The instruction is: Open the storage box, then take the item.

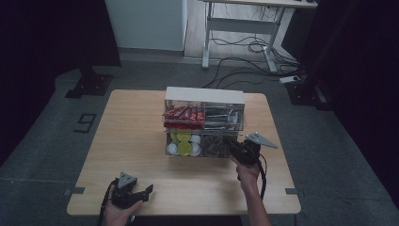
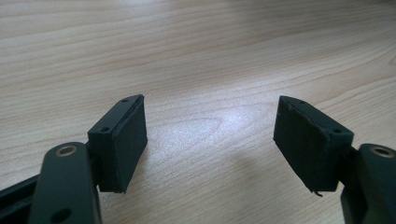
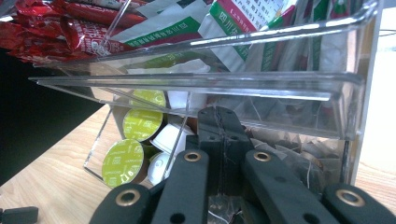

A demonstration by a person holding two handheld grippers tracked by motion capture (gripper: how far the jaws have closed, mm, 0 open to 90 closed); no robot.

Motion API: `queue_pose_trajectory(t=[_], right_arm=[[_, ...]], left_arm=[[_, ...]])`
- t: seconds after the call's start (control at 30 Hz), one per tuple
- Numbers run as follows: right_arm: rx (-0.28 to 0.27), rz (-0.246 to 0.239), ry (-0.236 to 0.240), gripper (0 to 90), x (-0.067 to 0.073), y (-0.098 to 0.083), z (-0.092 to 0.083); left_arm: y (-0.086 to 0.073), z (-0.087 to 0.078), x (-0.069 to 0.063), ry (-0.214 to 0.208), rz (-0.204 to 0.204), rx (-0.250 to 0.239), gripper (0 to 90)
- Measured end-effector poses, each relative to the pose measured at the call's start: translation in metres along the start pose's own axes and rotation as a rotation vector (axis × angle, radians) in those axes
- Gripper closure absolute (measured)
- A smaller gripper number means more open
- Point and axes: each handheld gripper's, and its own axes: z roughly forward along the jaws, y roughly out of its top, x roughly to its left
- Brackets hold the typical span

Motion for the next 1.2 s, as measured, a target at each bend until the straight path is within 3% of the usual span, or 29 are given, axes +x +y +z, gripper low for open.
queue_pose_trajectory(t=[0.27, 0.6, 0.73, 0.9, 1.2], right_arm=[[-0.004, 0.015, 0.02, 88.6, -0.003, 0.001, -0.003], [-0.006, 0.019, 0.048, 88.8, -0.01, 0.004, -0.006], [-0.005, 0.017, 0.047, 88.8, -0.01, 0.004, -0.006], [0.002, 0.006, 0.041, 88.7, -0.008, 0.004, -0.005], [0.003, 0.004, 0.041, 88.6, -0.007, 0.006, -0.009]], left_arm=[[0.004, -0.002, -0.015, -0.012, 0.007, -0.015, 26.1], [0.011, 0.002, -0.02, -0.008, -0.019, -0.019, 26.5], [0.025, -0.002, -0.033, -0.022, -0.003, -0.054, 26.5], [0.055, -0.004, -0.051, -0.04, 0.028, -0.113, 28.0], [0.079, 0.004, -0.061, -0.046, 0.041, -0.133, 28.2]])
